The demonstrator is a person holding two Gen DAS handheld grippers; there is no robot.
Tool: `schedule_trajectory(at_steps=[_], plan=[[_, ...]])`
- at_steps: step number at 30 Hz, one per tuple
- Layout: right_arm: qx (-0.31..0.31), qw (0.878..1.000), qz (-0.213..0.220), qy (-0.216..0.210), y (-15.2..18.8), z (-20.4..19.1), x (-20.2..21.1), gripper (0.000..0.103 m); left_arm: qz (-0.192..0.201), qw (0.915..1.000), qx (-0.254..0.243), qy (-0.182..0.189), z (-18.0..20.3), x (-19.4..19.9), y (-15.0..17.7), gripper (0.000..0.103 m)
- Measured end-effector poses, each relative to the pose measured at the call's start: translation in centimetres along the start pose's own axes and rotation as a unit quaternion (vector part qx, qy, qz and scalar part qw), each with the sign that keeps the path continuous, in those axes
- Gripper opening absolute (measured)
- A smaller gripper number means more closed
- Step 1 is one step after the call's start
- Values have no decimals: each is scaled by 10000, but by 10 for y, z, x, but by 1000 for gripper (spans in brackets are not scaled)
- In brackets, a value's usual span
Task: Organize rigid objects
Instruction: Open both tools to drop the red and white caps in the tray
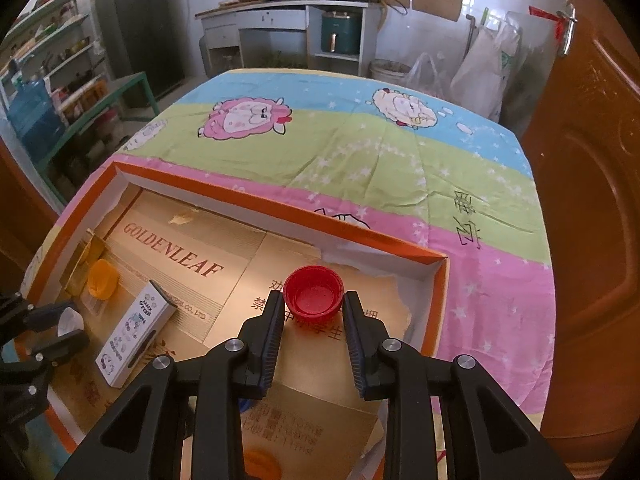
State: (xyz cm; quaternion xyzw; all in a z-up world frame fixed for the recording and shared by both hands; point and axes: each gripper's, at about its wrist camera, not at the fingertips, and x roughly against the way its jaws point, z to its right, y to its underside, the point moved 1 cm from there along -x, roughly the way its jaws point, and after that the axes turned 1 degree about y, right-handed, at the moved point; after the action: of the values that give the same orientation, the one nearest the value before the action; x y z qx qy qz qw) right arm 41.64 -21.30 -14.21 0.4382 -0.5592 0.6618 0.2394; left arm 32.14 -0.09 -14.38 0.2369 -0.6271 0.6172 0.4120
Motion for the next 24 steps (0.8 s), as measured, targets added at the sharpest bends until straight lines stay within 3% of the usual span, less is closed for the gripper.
schedule_trajectory(at_steps=[11, 15, 19, 24], plan=[[94, 9998, -142, 60, 0, -3, -7, 31, 106, 9998, 85, 108, -4, 2, 2, 31], [89, 9998, -154, 79, 0, -3, -8, 32, 132, 9998, 83, 118, -5, 3, 2, 36], [69, 9998, -121, 136, 0, -3, -7, 42, 201, 9997, 38, 151, -2, 7, 1, 48], [-60, 9999, -19, 149, 4, -1, 0, 43, 402, 9988, 110, 239, -2, 20, -1, 50]])
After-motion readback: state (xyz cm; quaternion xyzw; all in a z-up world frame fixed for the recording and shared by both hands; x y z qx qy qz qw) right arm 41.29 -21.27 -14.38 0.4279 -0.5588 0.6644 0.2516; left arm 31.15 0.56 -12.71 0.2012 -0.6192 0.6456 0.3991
